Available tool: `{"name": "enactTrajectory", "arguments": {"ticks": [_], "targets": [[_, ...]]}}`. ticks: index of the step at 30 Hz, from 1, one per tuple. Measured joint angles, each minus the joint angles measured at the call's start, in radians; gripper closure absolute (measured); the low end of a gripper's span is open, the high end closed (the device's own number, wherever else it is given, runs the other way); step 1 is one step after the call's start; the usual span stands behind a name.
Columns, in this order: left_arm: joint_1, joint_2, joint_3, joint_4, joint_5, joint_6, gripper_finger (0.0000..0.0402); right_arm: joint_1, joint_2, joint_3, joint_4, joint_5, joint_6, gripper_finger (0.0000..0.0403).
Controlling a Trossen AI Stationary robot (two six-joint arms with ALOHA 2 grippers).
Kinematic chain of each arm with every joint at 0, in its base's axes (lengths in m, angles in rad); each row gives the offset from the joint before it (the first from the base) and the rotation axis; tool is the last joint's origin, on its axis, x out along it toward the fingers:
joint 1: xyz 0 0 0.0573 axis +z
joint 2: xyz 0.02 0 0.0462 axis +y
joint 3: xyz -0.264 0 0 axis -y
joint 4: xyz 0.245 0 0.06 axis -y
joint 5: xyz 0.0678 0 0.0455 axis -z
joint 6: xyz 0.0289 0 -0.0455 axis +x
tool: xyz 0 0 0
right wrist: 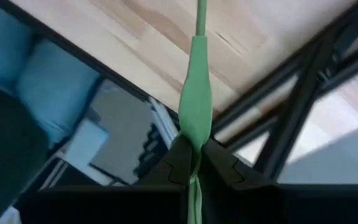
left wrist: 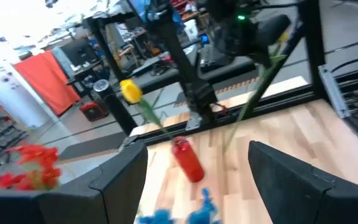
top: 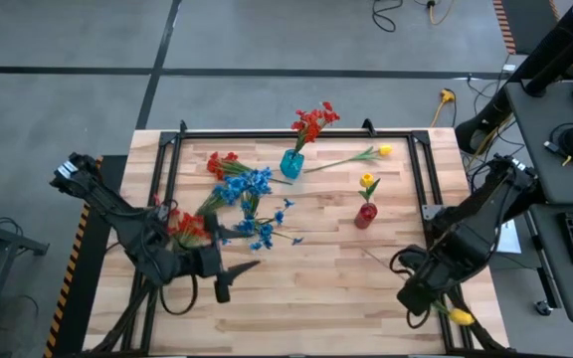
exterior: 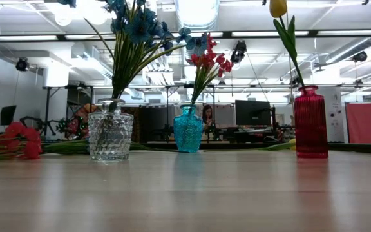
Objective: Sort flowers into vase by color
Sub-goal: Put the bottom yellow flower into the red vase
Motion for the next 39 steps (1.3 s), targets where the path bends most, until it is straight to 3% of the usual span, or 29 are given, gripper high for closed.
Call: {"name": "enactTrajectory", "arguments": {"ticks": [7, 21, 31, 39], "targets": [[0.044, 0.158, 0.123, -0.022, 0.129, -0.005, 0.0141, -0.009, 0.010, 0.056, 0.038, 0.150, -0.112, 0.0390], [0.210, 0.438, 0.325, -0.045, 0.519, 0.006, 0.0141, -0.092, 0.137, 0.166, 0.070, 0.161, -0.417, 0.0390], [0.281, 0.546, 0.393, -0.095, 0.661, 0.000, 0.0146, -0.184, 0.206, 0.306, 0.052, 0.161, -0.594, 0.0390], [0.303, 0.545, 0.383, -0.096, 0.666, -0.037, 0.0218, -0.211, 0.282, 0.439, -0.024, 0.159, -0.676, 0.0390]]}}
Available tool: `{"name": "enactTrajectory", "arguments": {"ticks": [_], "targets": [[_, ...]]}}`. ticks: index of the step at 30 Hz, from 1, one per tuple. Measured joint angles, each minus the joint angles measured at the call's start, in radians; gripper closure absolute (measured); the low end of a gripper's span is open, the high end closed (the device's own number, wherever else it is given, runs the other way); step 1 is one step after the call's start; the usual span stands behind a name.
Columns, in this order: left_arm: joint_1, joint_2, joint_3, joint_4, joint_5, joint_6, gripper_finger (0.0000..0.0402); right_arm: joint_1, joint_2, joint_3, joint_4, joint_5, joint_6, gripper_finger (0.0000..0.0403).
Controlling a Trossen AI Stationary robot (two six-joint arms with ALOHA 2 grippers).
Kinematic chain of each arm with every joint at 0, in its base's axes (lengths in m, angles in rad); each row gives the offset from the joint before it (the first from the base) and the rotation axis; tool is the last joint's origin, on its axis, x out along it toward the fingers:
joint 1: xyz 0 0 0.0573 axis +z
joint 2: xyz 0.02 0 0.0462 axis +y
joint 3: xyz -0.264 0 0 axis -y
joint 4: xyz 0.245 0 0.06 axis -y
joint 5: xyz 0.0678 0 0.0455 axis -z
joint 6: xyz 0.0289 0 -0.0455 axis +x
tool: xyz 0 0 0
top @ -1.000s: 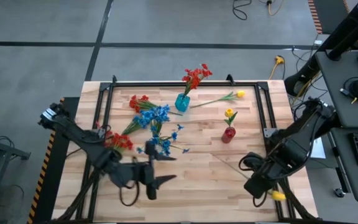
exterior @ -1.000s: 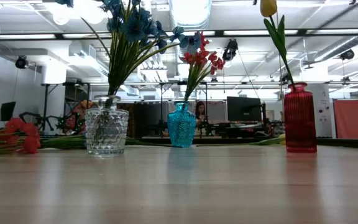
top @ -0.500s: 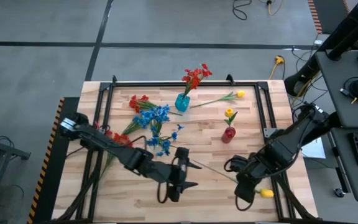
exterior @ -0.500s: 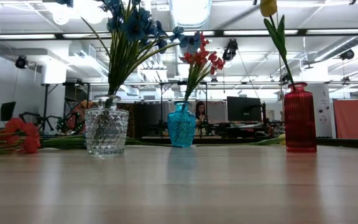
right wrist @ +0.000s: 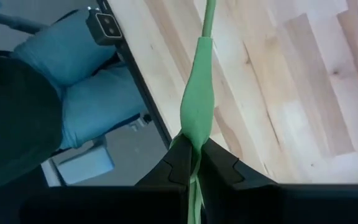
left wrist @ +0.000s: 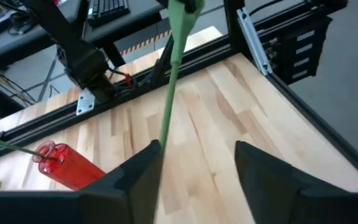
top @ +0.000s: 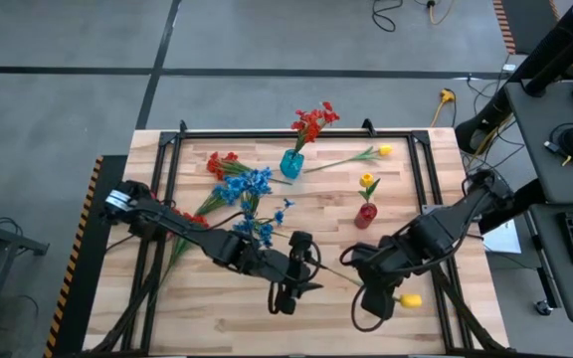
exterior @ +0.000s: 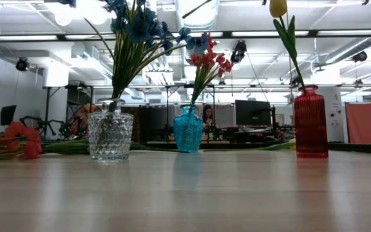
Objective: Sort flowers into vase by color
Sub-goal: Put the bottom yellow flower into the red vase
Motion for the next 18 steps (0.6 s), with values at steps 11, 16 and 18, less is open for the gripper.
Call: {"name": "enactTrajectory", "arguments": {"ticks": [11, 16, 18], "targets": [[0.001, 0.000, 0.000, 0.003, 0.003, -0.024, 0.0324, -0.001, 0.128, 0.197, -0.106, -0.034, -0.074, 0.0390], [0.001, -0.001, 0.000, 0.000, 0.003, -0.018, 0.0324, -0.002, 0.155, 0.237, -0.108, -0.033, -0.103, 0.0390], [0.001, -0.002, 0.000, -0.007, 0.003, -0.016, 0.0326, -0.003, 0.156, 0.241, -0.110, -0.033, -0.106, 0.0390]]}}
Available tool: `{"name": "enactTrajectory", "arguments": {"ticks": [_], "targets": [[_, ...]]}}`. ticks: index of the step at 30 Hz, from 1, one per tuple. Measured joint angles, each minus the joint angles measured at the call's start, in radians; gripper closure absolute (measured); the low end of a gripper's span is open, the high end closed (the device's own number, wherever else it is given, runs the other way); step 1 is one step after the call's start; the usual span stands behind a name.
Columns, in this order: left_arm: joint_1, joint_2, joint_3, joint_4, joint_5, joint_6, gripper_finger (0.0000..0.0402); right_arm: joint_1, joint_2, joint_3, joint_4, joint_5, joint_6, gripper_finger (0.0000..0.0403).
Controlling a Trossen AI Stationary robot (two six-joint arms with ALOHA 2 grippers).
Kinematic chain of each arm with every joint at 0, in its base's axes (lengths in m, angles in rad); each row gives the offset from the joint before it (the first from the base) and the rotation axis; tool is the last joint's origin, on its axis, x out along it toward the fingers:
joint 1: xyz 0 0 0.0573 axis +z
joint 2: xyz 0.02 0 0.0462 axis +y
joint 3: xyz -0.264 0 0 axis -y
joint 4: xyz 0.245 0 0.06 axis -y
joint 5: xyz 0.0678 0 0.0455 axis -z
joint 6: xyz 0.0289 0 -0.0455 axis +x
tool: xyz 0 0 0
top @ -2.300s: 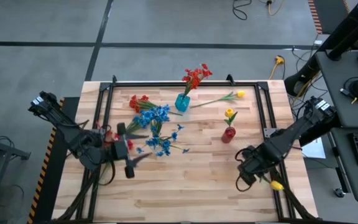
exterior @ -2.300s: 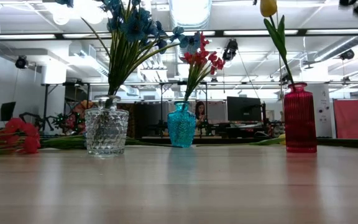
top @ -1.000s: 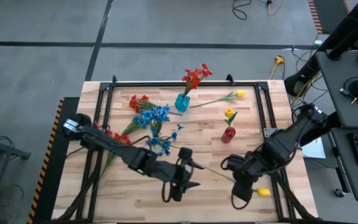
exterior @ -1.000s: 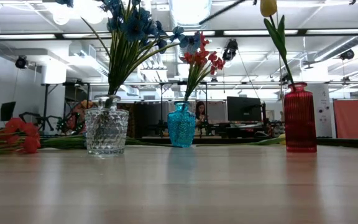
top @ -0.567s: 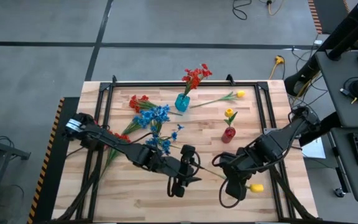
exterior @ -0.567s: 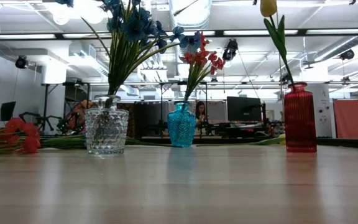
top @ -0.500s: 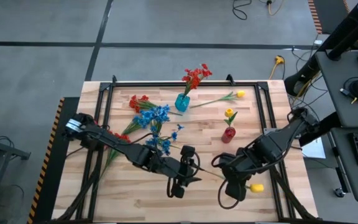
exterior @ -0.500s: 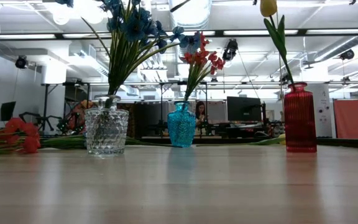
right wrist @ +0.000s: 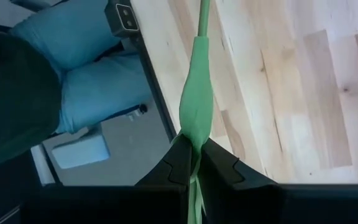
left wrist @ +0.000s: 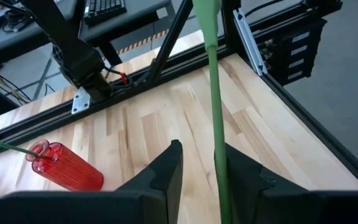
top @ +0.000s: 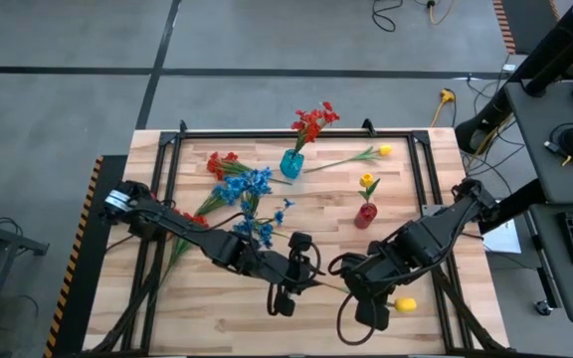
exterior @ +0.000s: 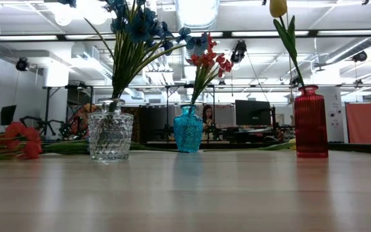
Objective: Sort flowers into vase by color
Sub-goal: Put the bottom yellow flower into the red vase
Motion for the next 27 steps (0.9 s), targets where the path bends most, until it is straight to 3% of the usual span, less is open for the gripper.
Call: {"name": "enactTrajectory", "arguments": {"ticks": [7, 17, 27], "targets": [[0.000, 0.000, 0.000, -0.008, -0.001, 0.001, 0.0392, -0.005, -0.007, -0.001, -0.002, 0.043, -0.038, 0.0390], [0.000, 0.000, -0.001, 0.005, -0.053, 0.001, 0.0401, -0.005, -0.023, 0.001, -0.004, 0.089, -0.087, 0.0387], [0.000, -0.001, -0.002, 0.059, -0.053, 0.022, 0.0401, -0.005, -0.074, 0.002, -0.006, 0.192, -0.084, 0.0285]]}}
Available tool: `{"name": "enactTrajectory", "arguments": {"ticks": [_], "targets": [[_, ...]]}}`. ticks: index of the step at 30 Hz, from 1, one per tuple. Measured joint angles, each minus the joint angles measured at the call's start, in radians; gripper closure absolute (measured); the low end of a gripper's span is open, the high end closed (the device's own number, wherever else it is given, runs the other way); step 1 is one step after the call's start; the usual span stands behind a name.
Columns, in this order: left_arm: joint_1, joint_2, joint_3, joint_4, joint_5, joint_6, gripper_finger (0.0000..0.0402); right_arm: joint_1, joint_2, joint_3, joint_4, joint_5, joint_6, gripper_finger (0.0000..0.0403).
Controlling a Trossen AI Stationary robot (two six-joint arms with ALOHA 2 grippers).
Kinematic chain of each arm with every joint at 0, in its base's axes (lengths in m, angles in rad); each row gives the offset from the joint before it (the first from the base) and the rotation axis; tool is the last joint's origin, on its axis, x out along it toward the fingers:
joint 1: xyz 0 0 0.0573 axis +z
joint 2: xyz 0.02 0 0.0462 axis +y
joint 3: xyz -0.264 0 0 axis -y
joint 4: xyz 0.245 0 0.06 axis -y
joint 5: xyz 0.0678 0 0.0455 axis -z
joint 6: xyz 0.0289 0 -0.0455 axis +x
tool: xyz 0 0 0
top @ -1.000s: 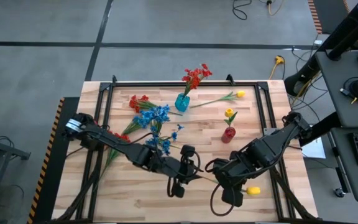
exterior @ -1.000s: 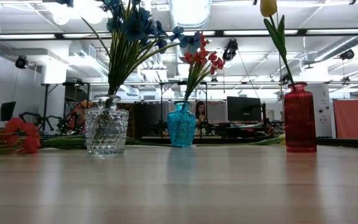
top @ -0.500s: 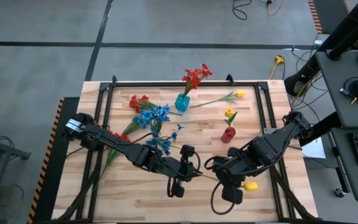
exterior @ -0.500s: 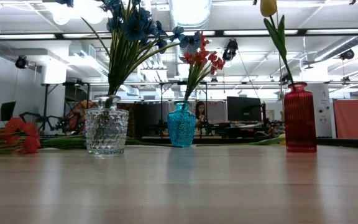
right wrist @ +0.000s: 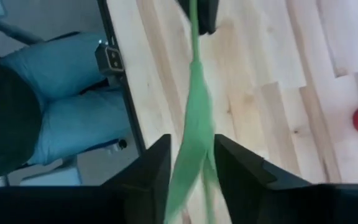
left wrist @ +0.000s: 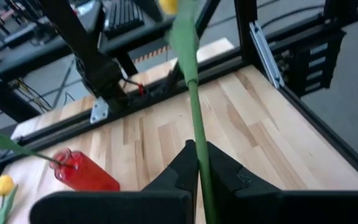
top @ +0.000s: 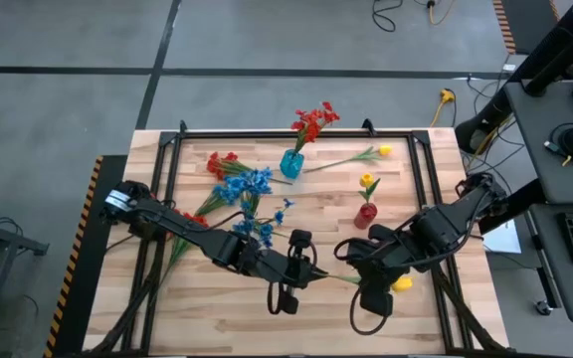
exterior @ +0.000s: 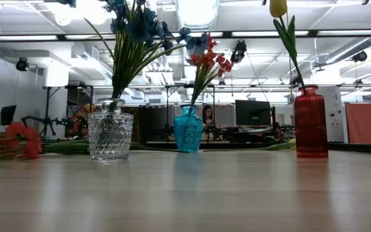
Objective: Sort flowers into vase by color
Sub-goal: Put the bottom yellow flower into the red vase
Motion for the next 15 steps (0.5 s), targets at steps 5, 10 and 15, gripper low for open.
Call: {"name": "enactTrajectory", "arguments": {"ticks": [5, 10, 15], "targets": [[0.000, 0.000, -0.001, 0.051, -0.028, 0.010, 0.0402, 0.000, -0.039, 0.000, -0.004, 0.039, -0.003, 0.0244], [0.000, 0.000, -0.001, 0.071, -0.112, 0.020, 0.0402, 0.026, -0.105, 0.000, 0.011, 0.200, -0.002, 0.0229], [-0.001, -0.008, -0.002, 0.085, -0.132, 0.020, 0.0402, 0.126, -0.194, 0.000, 0.025, 0.507, -0.013, 0.0227]]}}
